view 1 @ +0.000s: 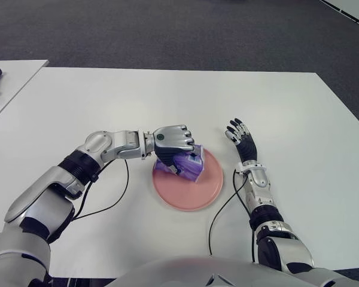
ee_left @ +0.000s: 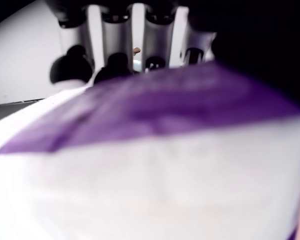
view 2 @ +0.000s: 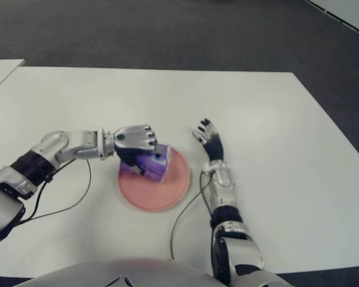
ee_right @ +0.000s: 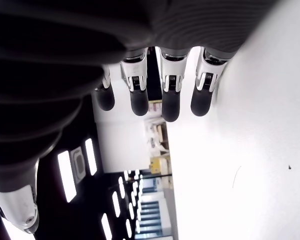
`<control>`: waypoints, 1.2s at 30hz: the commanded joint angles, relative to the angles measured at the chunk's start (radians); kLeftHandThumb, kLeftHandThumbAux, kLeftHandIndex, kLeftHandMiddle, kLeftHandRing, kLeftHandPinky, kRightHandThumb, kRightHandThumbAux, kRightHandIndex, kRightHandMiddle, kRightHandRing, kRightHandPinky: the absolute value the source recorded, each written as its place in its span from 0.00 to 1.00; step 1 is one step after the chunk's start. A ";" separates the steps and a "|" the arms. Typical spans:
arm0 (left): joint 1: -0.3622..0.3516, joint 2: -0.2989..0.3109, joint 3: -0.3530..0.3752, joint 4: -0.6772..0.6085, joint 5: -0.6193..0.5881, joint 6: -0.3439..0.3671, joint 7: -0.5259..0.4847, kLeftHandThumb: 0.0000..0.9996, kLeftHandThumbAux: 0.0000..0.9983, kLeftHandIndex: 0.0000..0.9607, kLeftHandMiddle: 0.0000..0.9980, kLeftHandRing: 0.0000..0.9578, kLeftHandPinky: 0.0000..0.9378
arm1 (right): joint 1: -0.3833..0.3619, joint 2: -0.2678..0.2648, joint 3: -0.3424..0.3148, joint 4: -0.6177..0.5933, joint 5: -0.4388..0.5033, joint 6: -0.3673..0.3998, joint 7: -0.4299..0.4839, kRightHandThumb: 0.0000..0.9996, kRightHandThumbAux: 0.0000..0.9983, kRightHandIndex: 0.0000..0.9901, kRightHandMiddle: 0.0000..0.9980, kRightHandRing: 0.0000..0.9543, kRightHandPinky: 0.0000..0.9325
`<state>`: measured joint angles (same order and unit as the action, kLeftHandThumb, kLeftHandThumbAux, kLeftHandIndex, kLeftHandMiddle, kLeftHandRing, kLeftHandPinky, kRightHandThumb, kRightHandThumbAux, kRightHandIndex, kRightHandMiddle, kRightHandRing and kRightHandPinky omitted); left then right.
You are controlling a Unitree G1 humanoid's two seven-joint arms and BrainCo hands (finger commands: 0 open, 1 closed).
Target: Put the tissue paper into the plate.
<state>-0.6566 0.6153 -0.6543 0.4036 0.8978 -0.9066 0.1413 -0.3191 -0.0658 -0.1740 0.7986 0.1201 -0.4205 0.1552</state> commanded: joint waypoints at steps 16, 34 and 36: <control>0.079 -0.032 0.047 -0.011 -0.179 -0.111 -0.164 0.71 0.70 0.46 0.81 0.85 0.86 | 0.053 0.005 0.006 0.071 -0.007 0.064 -0.010 0.45 0.61 0.11 0.13 0.14 0.19; 0.139 -0.095 0.075 0.036 -0.275 -0.162 -0.210 0.71 0.70 0.46 0.78 0.81 0.81 | 0.058 0.004 0.012 0.057 -0.011 0.072 -0.024 0.46 0.61 0.12 0.13 0.13 0.17; 0.133 -0.097 0.061 0.050 -0.287 -0.159 -0.246 0.52 0.65 0.46 0.69 0.70 0.67 | 0.057 0.005 0.011 0.056 -0.007 0.075 -0.022 0.47 0.60 0.12 0.14 0.14 0.19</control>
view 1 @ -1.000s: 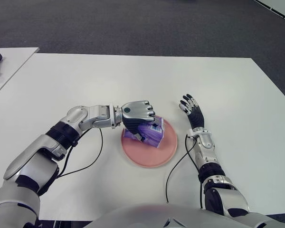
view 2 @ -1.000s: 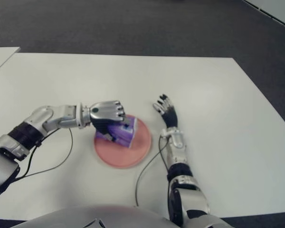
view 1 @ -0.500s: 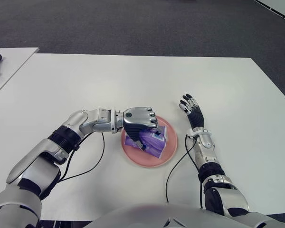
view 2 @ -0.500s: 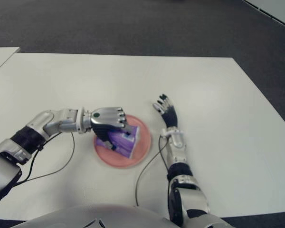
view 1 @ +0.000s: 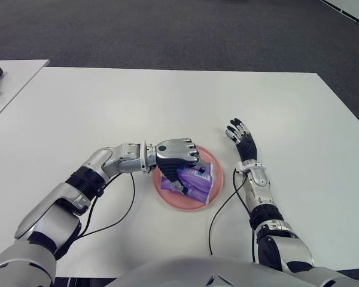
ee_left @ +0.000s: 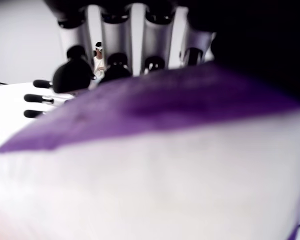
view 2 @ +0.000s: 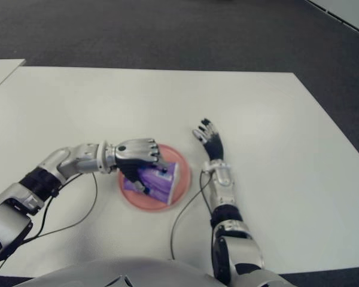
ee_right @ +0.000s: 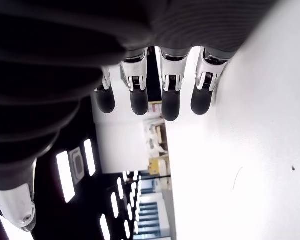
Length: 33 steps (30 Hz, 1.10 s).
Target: Put the tissue paper into the plate.
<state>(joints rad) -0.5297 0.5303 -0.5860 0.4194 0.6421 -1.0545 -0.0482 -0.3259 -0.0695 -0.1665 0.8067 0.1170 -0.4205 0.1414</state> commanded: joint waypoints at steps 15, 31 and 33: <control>0.034 0.033 -0.009 0.002 0.242 0.176 -0.059 0.00 0.36 0.01 0.01 0.01 0.01 | 0.070 0.006 0.007 0.042 0.000 0.057 0.007 0.46 0.61 0.13 0.15 0.19 0.24; 0.029 0.045 -0.040 -0.050 0.357 0.260 -0.019 0.00 0.32 0.00 0.00 0.00 0.00 | 0.073 0.002 0.013 0.035 -0.007 0.062 0.000 0.43 0.62 0.13 0.14 0.17 0.22; 0.025 0.047 -0.046 -0.052 0.371 0.265 -0.008 0.00 0.32 0.00 0.00 0.00 0.00 | 0.074 0.001 0.014 0.034 -0.006 0.059 0.002 0.43 0.61 0.13 0.14 0.17 0.22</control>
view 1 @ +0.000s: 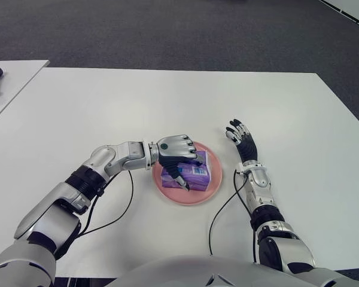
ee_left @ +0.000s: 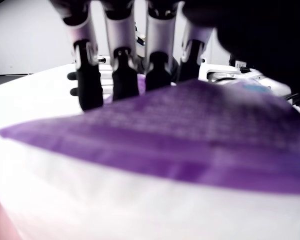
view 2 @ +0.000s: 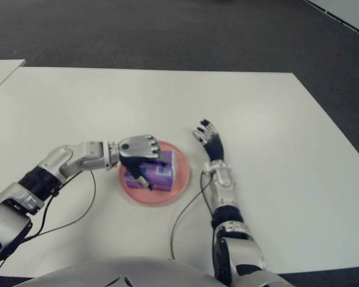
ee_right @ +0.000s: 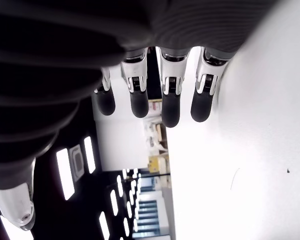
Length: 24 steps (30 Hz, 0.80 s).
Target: Put the tissue paper into the plate.
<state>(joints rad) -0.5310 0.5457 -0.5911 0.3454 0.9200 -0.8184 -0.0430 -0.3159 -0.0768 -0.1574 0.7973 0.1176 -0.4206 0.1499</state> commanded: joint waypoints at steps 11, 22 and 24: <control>0.010 0.039 -0.062 0.026 0.131 0.037 0.049 0.00 0.33 0.00 0.00 0.00 0.00 | 0.063 0.005 0.004 0.053 -0.002 0.049 0.009 0.44 0.61 0.14 0.14 0.17 0.23; -0.010 0.043 0.011 0.015 -0.036 0.000 0.040 0.00 0.35 0.00 0.00 0.00 0.00 | 0.063 0.006 0.007 0.057 -0.007 0.041 0.009 0.46 0.59 0.15 0.14 0.18 0.23; -0.013 0.035 0.035 0.012 -0.142 -0.001 -0.014 0.00 0.35 0.00 0.00 0.00 0.00 | 0.062 0.006 0.007 0.058 -0.006 0.039 0.011 0.46 0.59 0.16 0.14 0.17 0.22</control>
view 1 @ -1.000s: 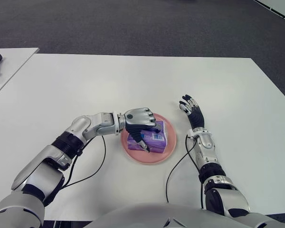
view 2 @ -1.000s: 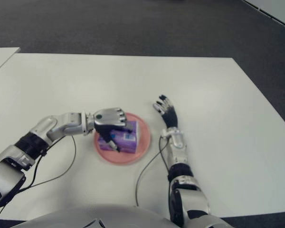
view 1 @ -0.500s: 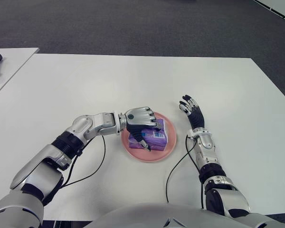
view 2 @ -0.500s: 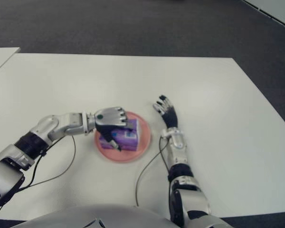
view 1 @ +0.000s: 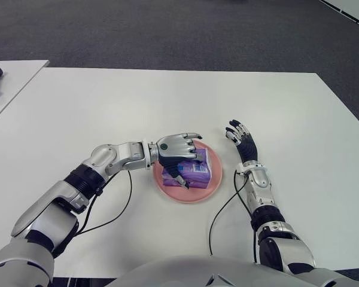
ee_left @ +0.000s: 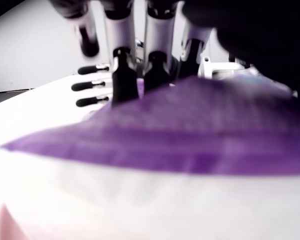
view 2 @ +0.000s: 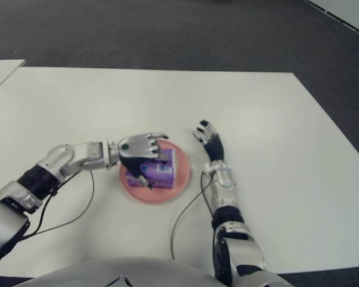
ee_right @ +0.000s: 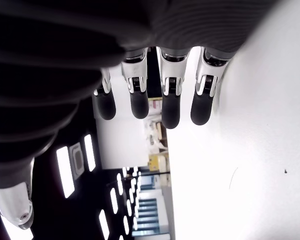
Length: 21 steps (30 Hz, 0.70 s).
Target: Put the tissue paper into the plate.
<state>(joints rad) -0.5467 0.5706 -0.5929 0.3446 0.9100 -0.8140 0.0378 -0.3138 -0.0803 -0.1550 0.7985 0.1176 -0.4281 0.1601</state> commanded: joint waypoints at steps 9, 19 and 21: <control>-0.001 0.009 0.145 -0.101 -0.682 0.125 -0.402 0.00 0.38 0.00 0.00 0.00 0.00 | 0.058 0.010 0.007 0.056 -0.008 0.032 0.001 0.47 0.57 0.17 0.13 0.15 0.20; 0.046 -0.051 0.248 -0.134 -1.047 0.277 -0.552 0.00 0.39 0.00 0.00 0.00 0.00 | 0.056 0.010 0.017 0.051 -0.020 0.048 -0.014 0.46 0.58 0.14 0.13 0.13 0.16; 0.030 -0.090 0.273 -0.090 -1.121 0.294 -0.588 0.00 0.39 0.00 0.00 0.00 0.00 | 0.054 0.010 0.017 0.055 -0.018 0.050 -0.015 0.47 0.57 0.14 0.13 0.13 0.16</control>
<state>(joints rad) -0.5345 0.5475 -0.3788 0.2202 -0.0175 -0.6056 -0.4427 -0.3195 -0.0821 -0.1442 0.7917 0.1108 -0.4453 0.1558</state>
